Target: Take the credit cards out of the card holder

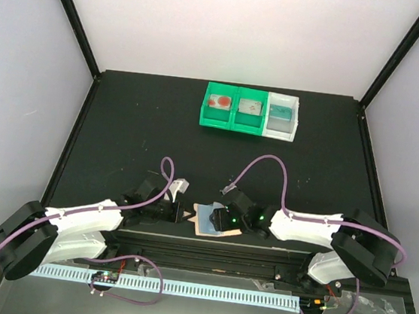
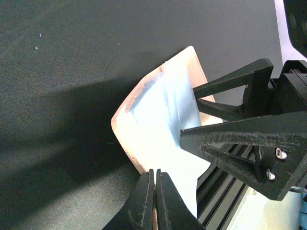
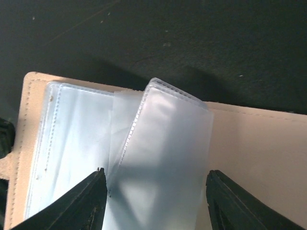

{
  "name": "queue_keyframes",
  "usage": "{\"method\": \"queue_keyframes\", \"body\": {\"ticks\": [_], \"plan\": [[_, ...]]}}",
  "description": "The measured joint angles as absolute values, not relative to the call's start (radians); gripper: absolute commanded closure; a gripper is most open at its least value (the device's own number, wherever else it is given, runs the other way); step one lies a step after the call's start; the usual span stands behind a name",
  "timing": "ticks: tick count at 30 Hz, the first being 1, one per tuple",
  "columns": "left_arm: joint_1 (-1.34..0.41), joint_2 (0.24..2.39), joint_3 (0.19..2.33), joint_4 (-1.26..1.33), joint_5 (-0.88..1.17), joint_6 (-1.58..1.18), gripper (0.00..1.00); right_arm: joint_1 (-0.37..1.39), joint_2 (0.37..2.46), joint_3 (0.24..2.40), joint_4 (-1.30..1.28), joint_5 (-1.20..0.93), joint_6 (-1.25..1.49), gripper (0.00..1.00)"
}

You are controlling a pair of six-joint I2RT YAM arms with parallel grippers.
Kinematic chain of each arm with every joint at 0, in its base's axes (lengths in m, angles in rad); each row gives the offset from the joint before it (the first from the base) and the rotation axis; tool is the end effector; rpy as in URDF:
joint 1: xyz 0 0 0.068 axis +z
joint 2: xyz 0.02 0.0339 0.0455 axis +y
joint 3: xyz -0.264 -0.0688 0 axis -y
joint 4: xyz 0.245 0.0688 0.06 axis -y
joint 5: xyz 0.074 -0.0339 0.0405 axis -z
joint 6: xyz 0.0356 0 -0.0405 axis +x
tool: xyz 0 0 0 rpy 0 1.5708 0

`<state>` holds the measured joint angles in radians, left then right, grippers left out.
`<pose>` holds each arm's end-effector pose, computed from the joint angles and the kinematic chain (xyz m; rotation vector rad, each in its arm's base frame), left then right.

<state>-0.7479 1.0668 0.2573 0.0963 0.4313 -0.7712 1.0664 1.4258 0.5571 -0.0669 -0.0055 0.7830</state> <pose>0.1258 -0.1370 0.1391 0.2245 2.5403 -1.2019 0.1211 0.2198 0.1382 -0.3803 2.6486 0.7067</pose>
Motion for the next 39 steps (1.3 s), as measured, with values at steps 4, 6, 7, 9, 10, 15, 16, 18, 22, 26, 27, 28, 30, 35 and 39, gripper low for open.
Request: {"method": "queue_keyframes", "body": {"ticks": [4, 6, 7, 9, 10, 15, 16, 18, 22, 26, 27, 28, 30, 35, 39], "plan": [[-0.748, 1.067, 0.257, 0.096, 0.431, -0.77, 0.98, 1.066, 1.416, 0.567, -0.119, 0.043, 0.775, 0.42], [-0.748, 1.067, 0.257, 0.096, 0.431, -0.77, 0.98, 1.066, 1.397, 0.57, -0.157, 0.074, 0.77, 0.42], [-0.748, 1.066, 0.257, 0.096, 0.431, -0.77, 0.98, 1.066, 1.386, 0.57, -0.174, 0.088, 0.767, 0.42], [-0.748, 1.066, 0.257, 0.096, 0.431, -0.77, 0.98, 1.066, 1.356, 0.571, -0.218, 0.122, 0.764, 0.42], [-0.748, 1.066, 0.257, 0.096, 0.431, -0.769, 0.98, 1.066, 1.342, 0.574, -0.239, 0.136, 0.764, 0.42], [-0.748, 1.066, 0.257, 0.095, 0.431, -0.77, 0.98, 1.066, 1.285, 0.596, -0.308, 0.175, 0.762, 0.42], [-0.748, 1.066, 0.257, 0.095, 0.431, -0.77, 0.98, 1.066, 1.276, 0.597, -0.31, 0.175, 0.76, 0.43], [-0.748, 1.066, 0.257, 0.095, 0.431, -0.77, 0.99, 1.066, 1.262, 0.597, -0.31, 0.173, 0.756, 0.43], [-0.748, 1.066, 0.257, 0.095, 0.431, -0.77, 0.98, 1.066, 1.251, 0.596, -0.272, 0.134, 0.753, 0.32], [-0.748, 1.055, 0.257, 0.094, 0.431, -0.77, 0.98, 1.066, 1.271, 0.597, -0.218, 0.09, 0.773, 0.23], [-0.748, 1.053, 0.257, 0.094, 0.431, -0.77, 0.98, 1.066, 1.28, 0.597, -0.206, 0.08, 0.78, 0.23], [-0.748, 1.052, 0.257, 0.094, 0.431, -0.77, 0.99, 1.066, 1.288, 0.596, -0.197, 0.071, 0.788, 0.23], [-0.748, 1.051, 0.257, 0.094, 0.431, -0.77, 0.98, 1.066, 1.31, 0.597, -0.174, 0.052, 0.797, 0.25], [-0.748, 1.045, 0.257, 0.095, 0.431, -0.77, 0.98, 1.073, 1.353, 0.602, -0.146, 0.015, 0.812, 0.32], [-0.748, 1.045, 0.255, 0.1, 0.432, -0.77, 0.98, 1.082, 1.388, 0.612, -0.116, -0.01, 0.82, 0.32]]}}
